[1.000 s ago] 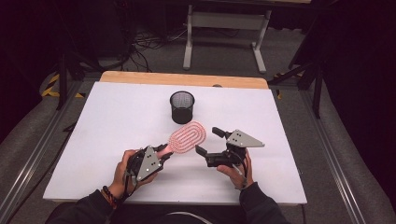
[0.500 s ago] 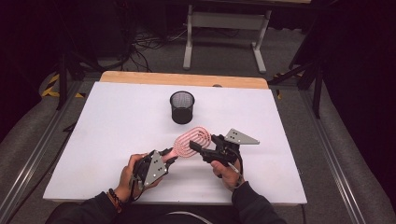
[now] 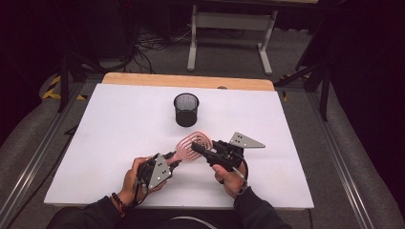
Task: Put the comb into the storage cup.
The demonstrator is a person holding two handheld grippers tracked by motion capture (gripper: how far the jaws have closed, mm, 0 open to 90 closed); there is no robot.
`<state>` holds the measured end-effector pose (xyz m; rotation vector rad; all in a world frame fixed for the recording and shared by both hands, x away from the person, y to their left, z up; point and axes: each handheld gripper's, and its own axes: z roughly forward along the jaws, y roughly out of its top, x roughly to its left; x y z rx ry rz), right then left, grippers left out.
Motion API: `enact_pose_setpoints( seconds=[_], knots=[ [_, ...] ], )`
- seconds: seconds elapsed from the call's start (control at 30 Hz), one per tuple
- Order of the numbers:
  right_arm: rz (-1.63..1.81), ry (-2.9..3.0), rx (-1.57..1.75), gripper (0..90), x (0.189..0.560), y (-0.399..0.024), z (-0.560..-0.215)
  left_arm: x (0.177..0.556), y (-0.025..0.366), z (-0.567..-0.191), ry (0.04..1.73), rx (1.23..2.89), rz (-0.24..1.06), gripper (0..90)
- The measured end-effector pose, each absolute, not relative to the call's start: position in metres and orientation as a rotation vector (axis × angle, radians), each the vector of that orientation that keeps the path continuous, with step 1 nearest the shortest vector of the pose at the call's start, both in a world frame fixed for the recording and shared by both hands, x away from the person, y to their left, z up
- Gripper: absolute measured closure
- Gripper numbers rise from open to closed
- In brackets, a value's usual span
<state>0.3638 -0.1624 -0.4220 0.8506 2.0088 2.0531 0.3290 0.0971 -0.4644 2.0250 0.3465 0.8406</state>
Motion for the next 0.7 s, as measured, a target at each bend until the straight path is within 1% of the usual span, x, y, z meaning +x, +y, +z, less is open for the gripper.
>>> enact_pose_setpoints(
  seconds=[0.27, 0.4, 0.63, 0.7],
  knots=[
    [2.019, 2.011, 0.822, 62.8, 0.359, -0.159, -0.416, 0.33, 0.098, -0.465, 0.336, 2.004, 0.83, 68.9],
    [1.997, 2.0, 0.793, 62.9, 0.358, -0.161, -0.41, 0.331, 0.1, -0.464, 0.339, 1.988, 0.832, 64.8],
    [1.959, 1.974, 0.783, 62.9, 0.358, -0.167, -0.405, 0.333, 0.103, -0.464, 0.347, 1.982, 0.797, 62.0],
    [1.941, 1.966, 0.777, 62.9, 0.357, -0.17, -0.403, 0.334, 0.103, -0.464, 0.341, 1.99, 0.791, 59.3]
  ],
)
